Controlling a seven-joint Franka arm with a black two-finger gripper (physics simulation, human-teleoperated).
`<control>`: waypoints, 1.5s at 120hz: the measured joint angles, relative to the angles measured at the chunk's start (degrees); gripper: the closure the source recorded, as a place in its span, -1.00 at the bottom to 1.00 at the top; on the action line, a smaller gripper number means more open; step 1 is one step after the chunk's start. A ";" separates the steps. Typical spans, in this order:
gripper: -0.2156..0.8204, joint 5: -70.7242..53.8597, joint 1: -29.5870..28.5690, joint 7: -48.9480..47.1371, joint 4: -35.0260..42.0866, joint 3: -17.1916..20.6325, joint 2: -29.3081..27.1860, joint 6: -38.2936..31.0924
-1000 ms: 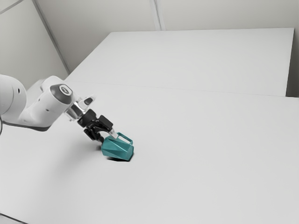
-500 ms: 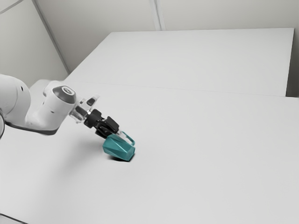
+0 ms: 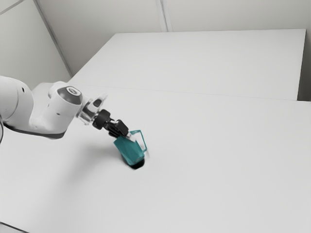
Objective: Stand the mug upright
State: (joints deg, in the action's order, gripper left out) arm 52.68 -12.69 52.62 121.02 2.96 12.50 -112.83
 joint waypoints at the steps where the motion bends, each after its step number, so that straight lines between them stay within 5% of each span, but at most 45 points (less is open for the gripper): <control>1: 0.89 0.02 0.00 0.03 -0.02 0.07 -0.06 0.01; 55: 0.93 -0.68 0.21 -0.15 -0.49 2.15 -4.47 0.46; 79: 0.93 -11.13 1.15 -2.28 -3.54 2.33 -5.34 0.47; 127: 0.93 -38.56 14.58 -12.11 -5.12 2.17 -2.54 -18.24; 152: 0.93 -49.11 18.38 -17.20 -3.76 1.85 -0.83 -30.17; 180: 0.93 -54.17 19.79 -22.61 -3.88 1.67 1.89 -35.69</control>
State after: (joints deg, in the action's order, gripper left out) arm -1.49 7.11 30.00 117.13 4.63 14.40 -148.52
